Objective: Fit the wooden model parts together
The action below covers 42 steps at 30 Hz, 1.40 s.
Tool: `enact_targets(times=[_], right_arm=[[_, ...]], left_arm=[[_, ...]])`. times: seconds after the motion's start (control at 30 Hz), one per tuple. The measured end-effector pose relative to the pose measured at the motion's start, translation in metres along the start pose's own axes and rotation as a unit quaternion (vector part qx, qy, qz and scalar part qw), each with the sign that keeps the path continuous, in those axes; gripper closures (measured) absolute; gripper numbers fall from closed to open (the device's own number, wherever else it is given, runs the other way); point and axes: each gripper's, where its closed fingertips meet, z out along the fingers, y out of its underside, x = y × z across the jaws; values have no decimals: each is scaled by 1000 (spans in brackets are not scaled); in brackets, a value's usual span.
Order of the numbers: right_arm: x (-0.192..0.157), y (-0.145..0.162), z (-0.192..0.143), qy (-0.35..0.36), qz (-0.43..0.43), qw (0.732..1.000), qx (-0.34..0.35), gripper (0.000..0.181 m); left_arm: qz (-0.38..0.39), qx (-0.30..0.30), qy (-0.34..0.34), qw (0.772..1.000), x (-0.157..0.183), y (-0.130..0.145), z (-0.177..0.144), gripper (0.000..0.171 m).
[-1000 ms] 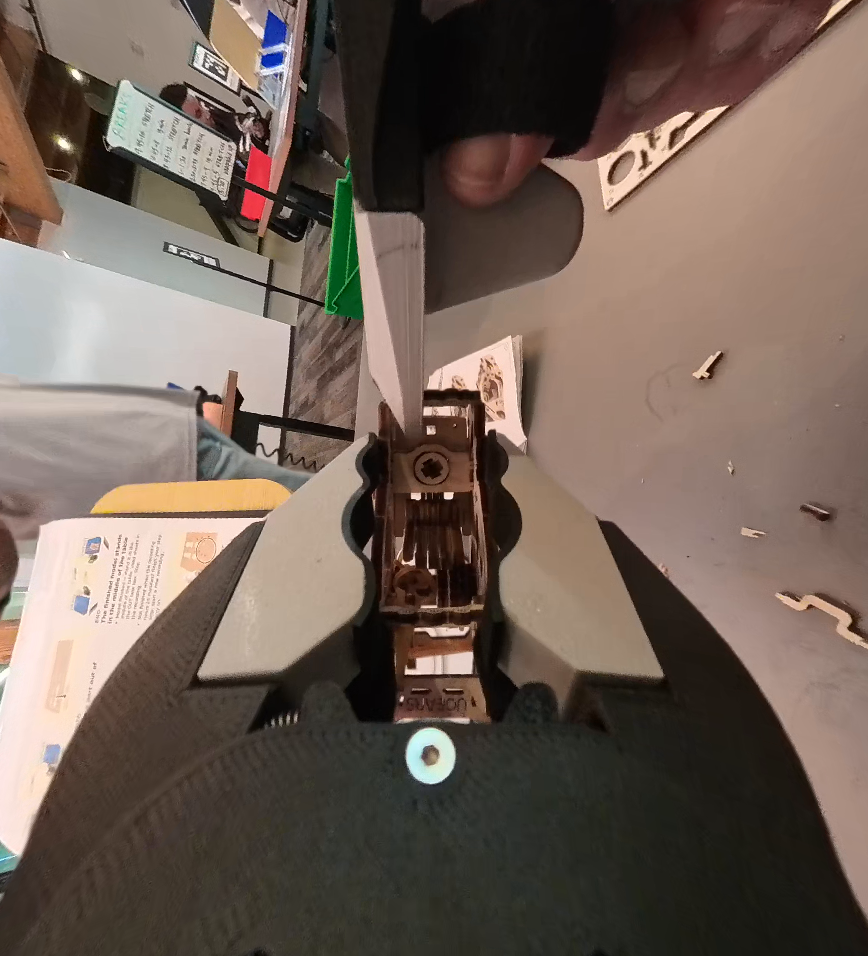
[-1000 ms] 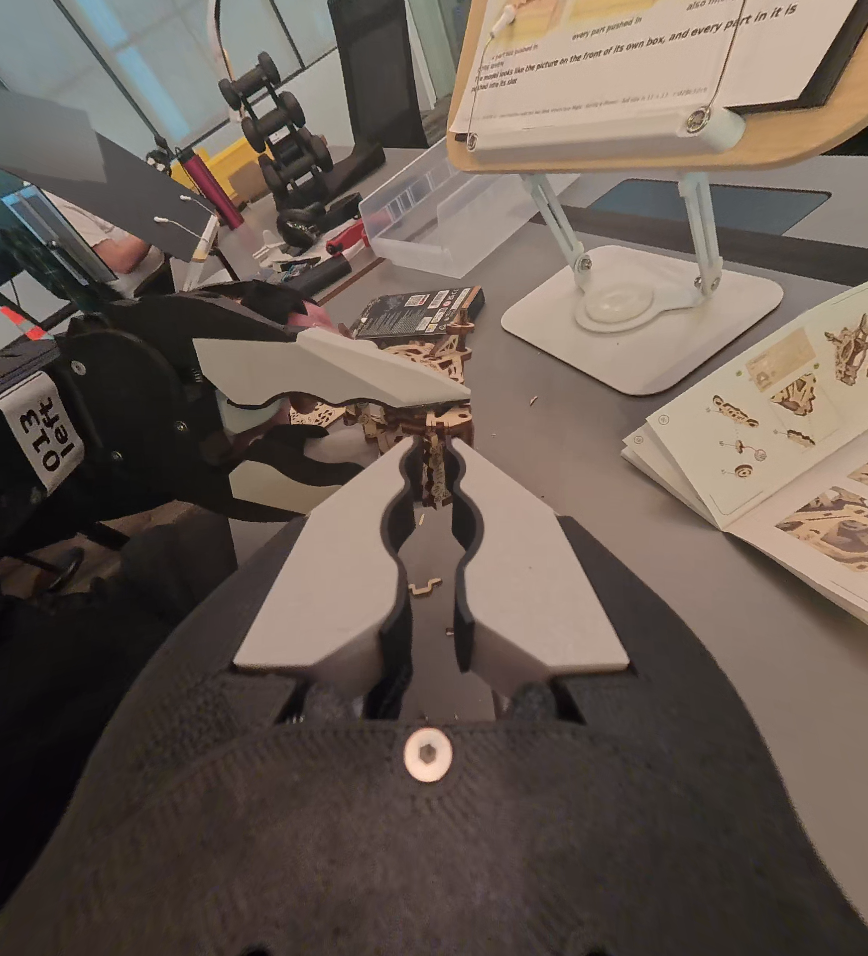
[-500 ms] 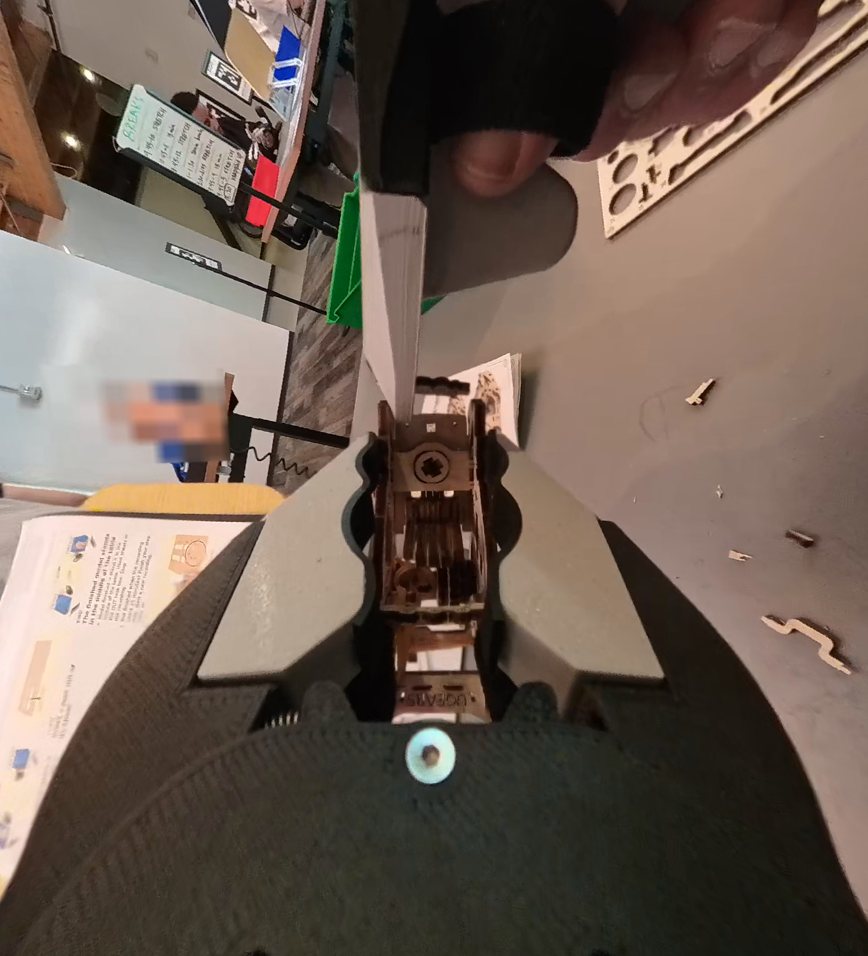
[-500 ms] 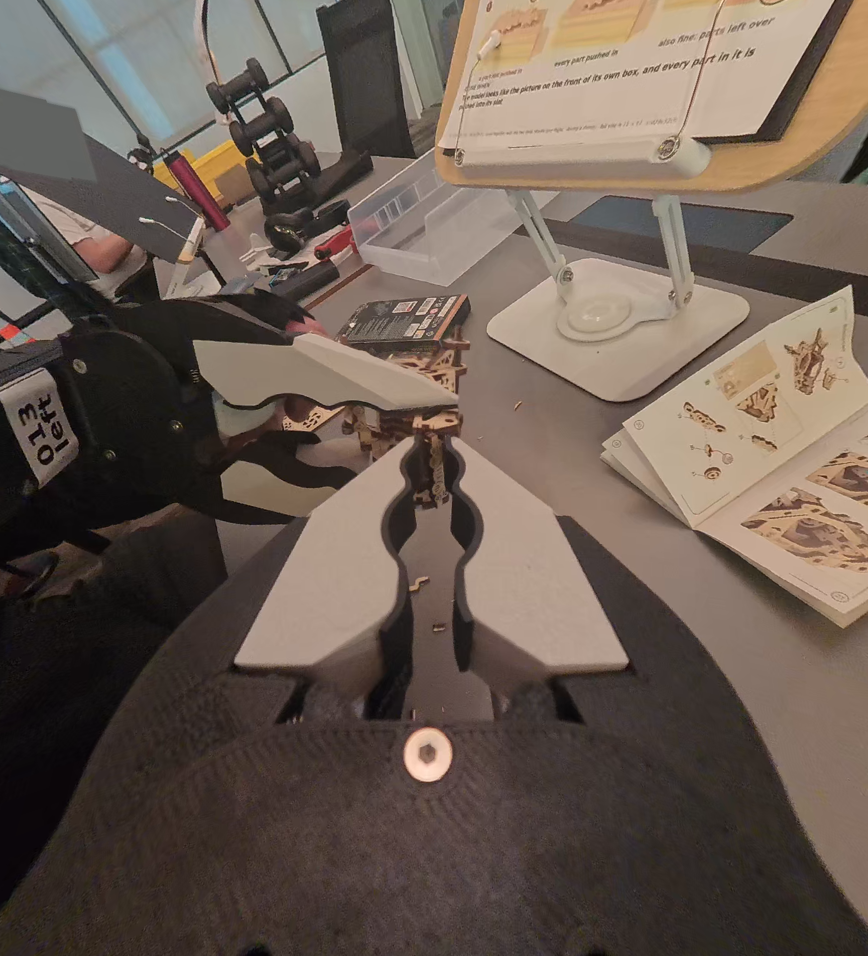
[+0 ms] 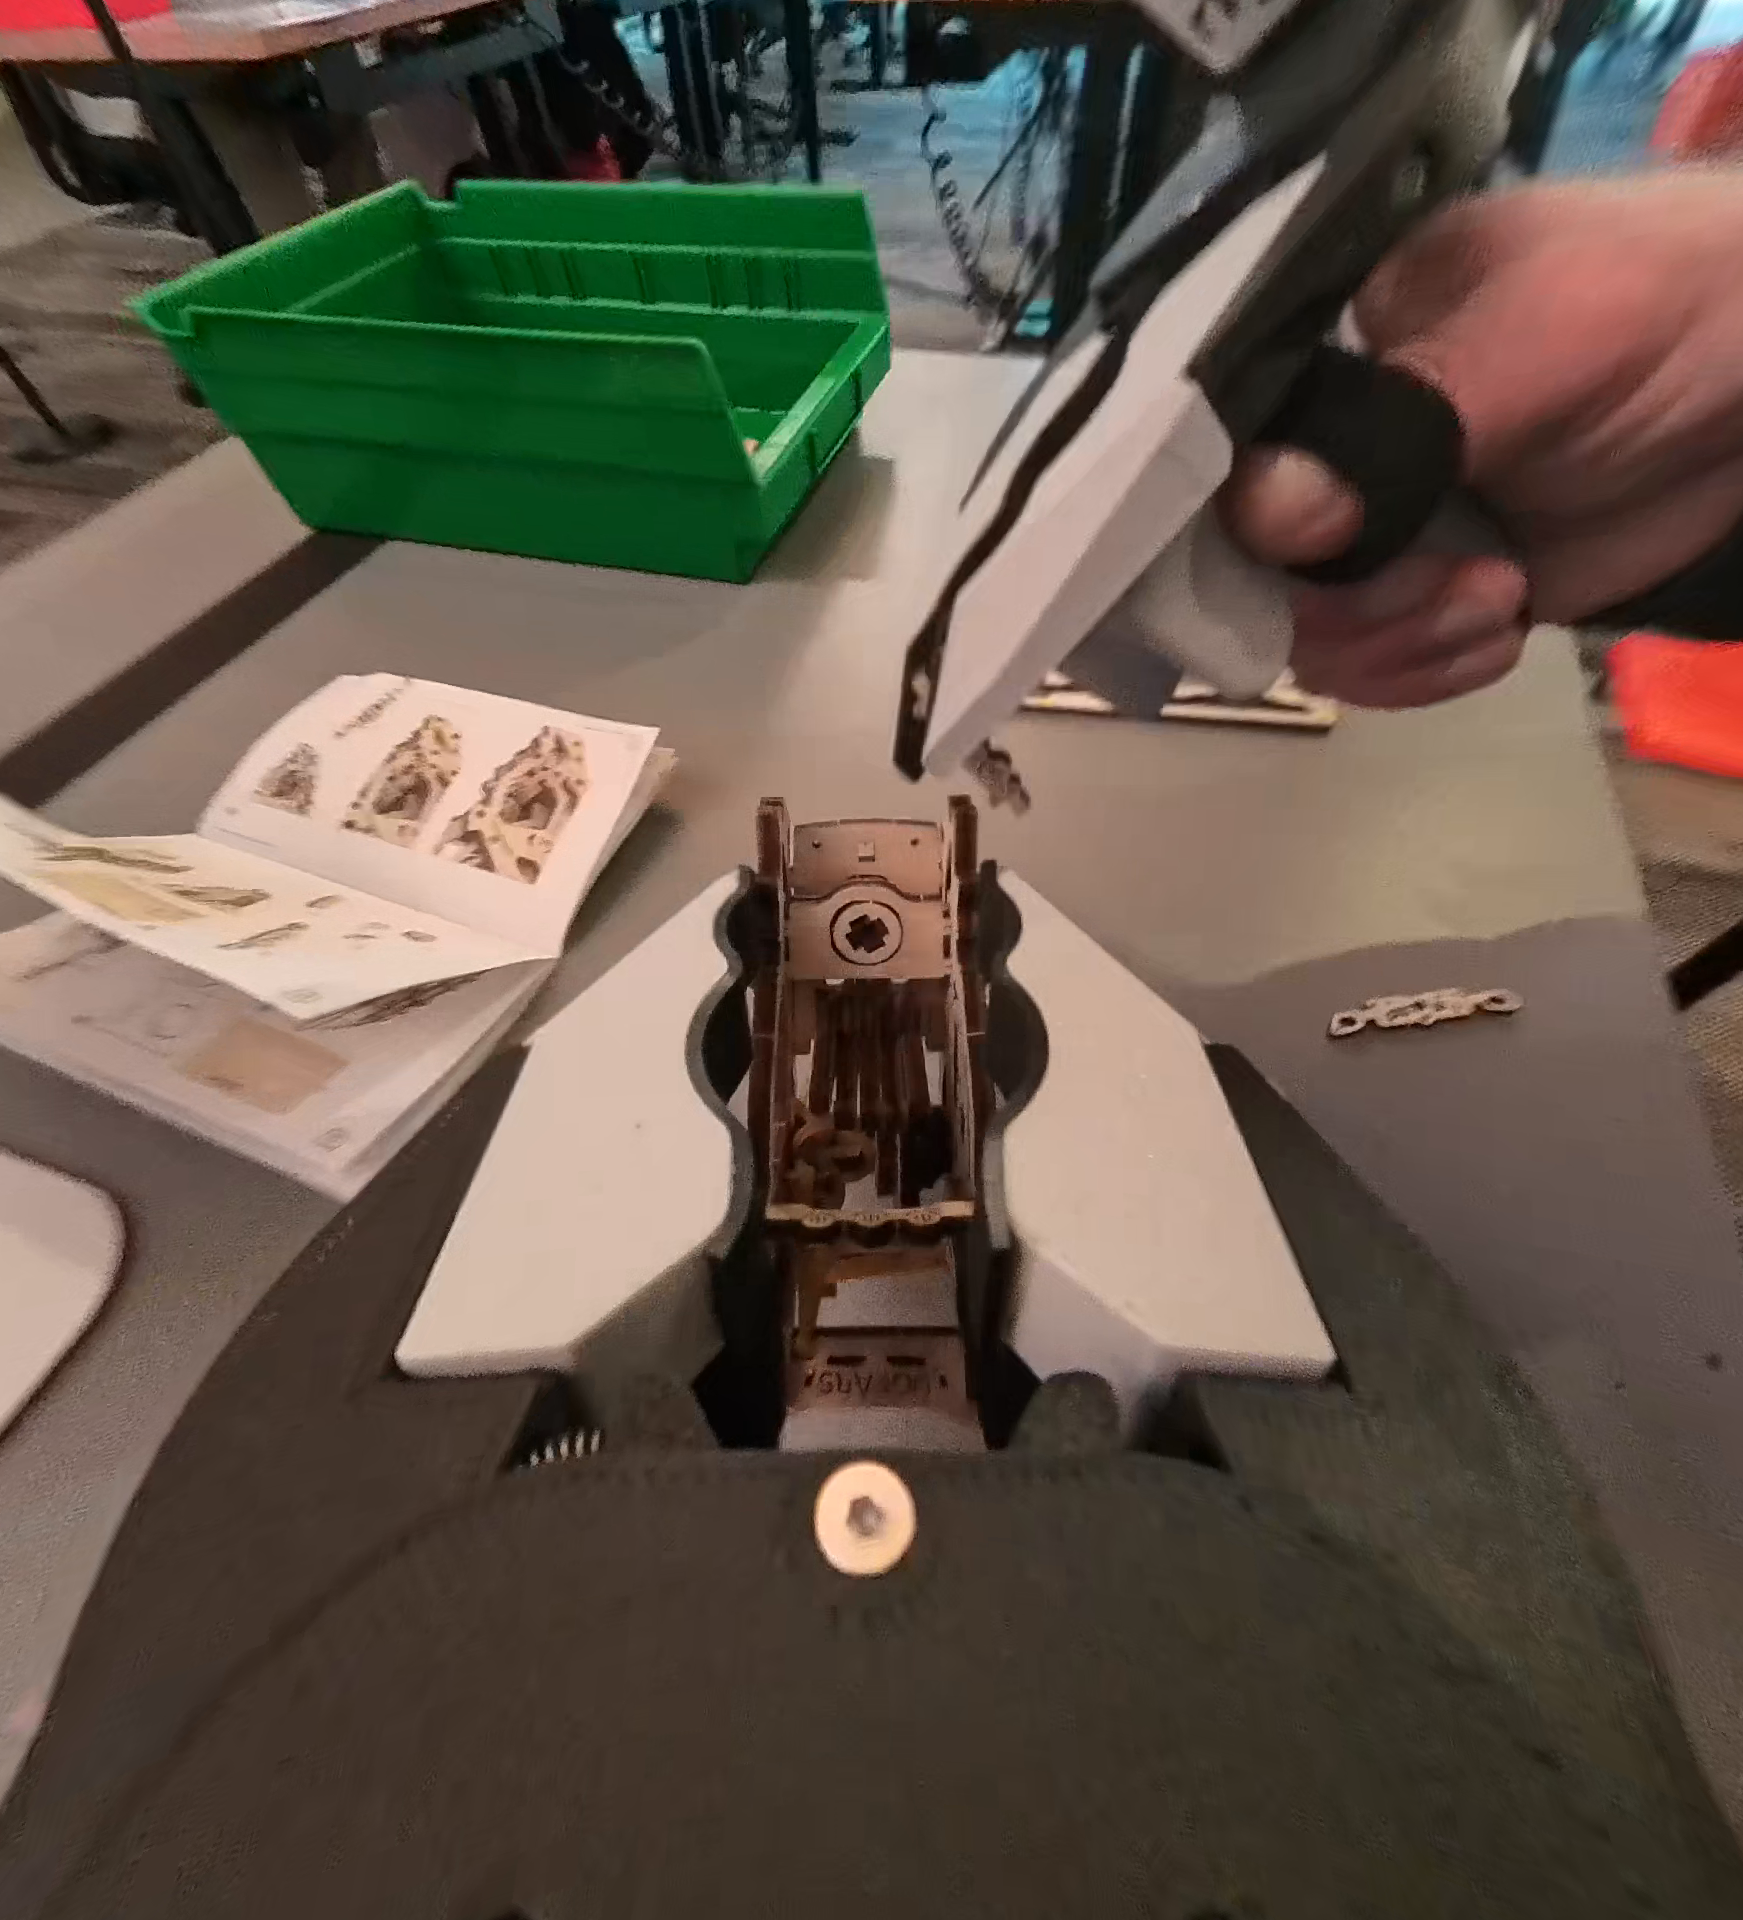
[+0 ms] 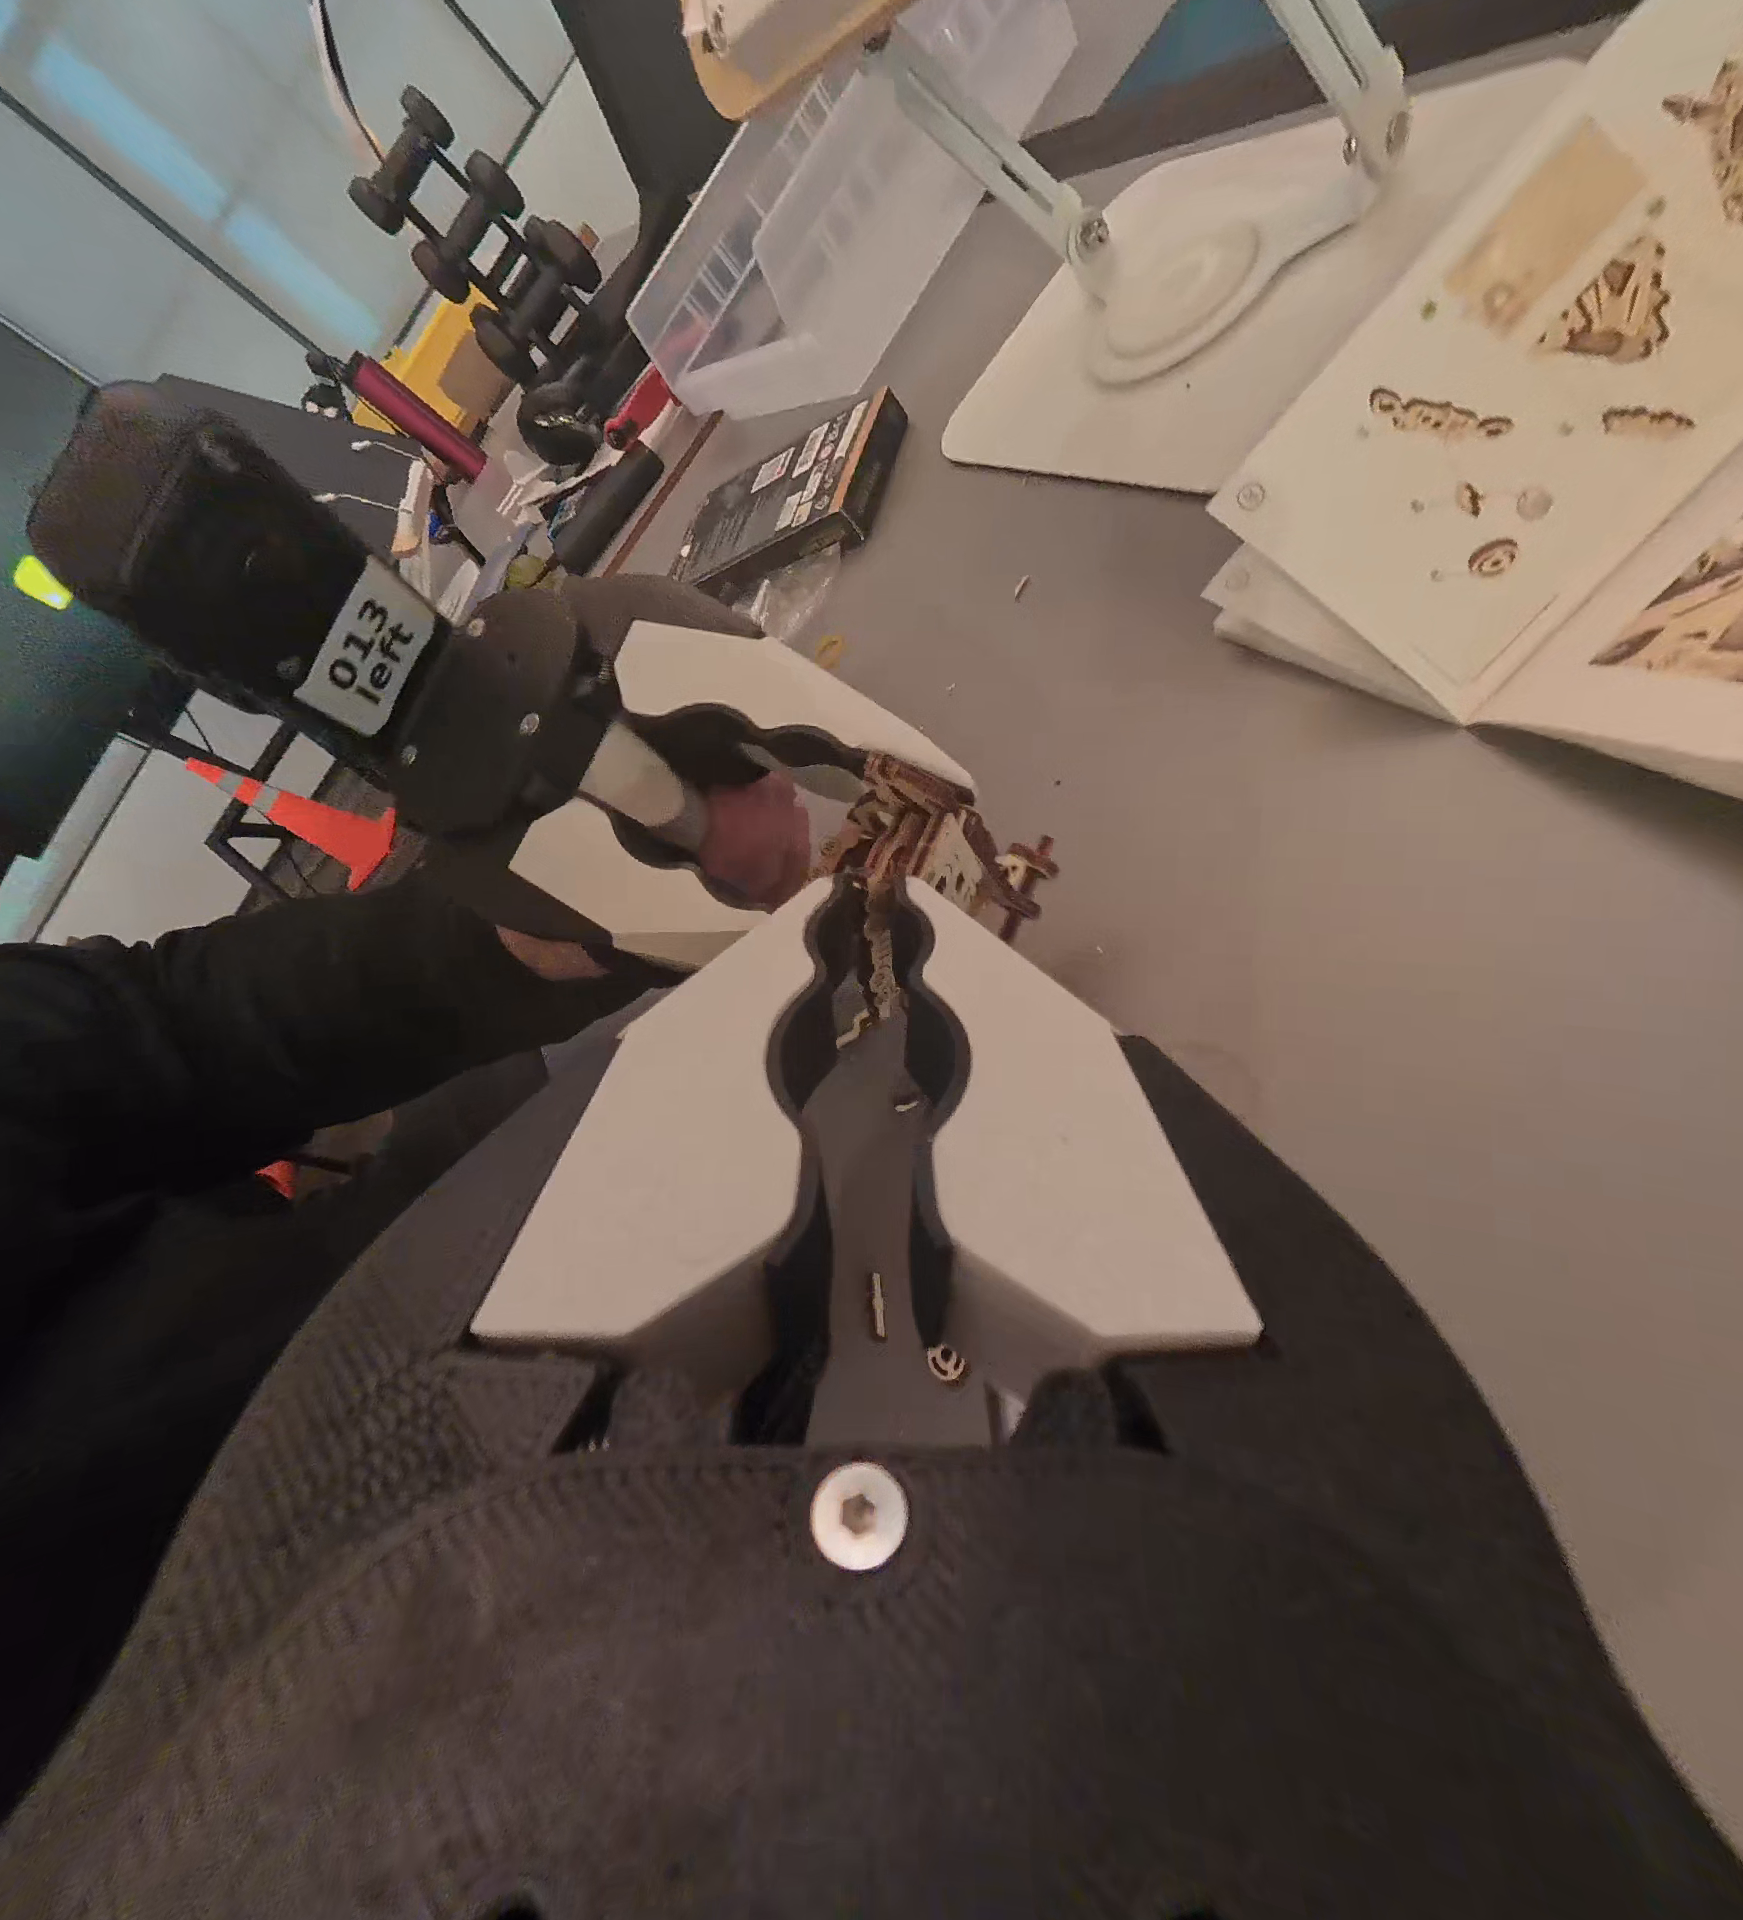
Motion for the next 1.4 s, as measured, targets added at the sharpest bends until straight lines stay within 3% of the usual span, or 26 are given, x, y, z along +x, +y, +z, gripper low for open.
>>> enact_targets(times=[0.2,0.77,1.07,1.13,1.23,1.4], right_arm=[[3,5,11,6,-2,1000,-11,177],[-23,15,41,-23,-26,999,-37,177],[-30,9,39,-63,12,998,-18,177],[-33,5,35,-89,37,995,-7,177],[-49,-3,26,-162,87,983,9,177],[-71,-10,16,-266,161,950,20,177]], left_arm=[[-22,-16,21,999,-2,21,5,133],[-16,-32,-6,999,-8,50,-45,126],[-6,-52,-38,998,-15,52,-56,106],[6,-51,-63,997,-20,48,-61,98],[86,-20,-105,991,-15,12,-76,105],[208,-6,-102,973,19,-38,-73,113]])
